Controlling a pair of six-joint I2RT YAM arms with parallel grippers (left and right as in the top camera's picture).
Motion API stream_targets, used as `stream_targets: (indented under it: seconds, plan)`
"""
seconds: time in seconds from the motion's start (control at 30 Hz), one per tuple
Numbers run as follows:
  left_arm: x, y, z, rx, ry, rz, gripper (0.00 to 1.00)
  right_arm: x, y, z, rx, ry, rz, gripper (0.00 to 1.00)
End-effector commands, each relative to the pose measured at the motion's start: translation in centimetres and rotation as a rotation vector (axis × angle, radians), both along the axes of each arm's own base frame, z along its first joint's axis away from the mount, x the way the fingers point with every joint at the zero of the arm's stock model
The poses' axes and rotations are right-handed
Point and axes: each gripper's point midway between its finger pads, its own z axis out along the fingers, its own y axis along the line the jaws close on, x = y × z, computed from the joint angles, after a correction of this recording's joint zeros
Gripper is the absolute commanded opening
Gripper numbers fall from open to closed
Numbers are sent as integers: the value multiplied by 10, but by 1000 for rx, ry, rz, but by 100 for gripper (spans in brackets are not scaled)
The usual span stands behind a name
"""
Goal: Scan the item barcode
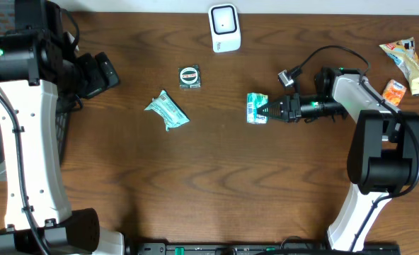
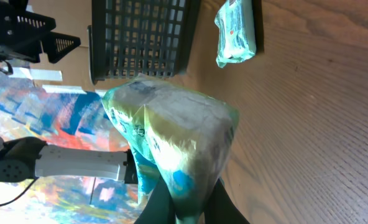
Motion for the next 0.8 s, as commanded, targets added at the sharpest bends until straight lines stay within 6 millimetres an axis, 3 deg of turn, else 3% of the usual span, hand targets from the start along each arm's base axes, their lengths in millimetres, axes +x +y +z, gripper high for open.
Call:
stream_targets:
  seconds: [0.0, 0.67, 0.77]
  plan:
    - [-2, 2, 5, 7, -13, 2, 98, 1, 2, 15, 45, -59, -6, 1]
    - [-2, 2, 5, 7, -13, 2, 98, -9, 10, 13, 32, -110, 44, 1]
    - [-2, 2, 5, 7, -13, 2, 98, -14, 10, 0, -41, -119, 83, 1]
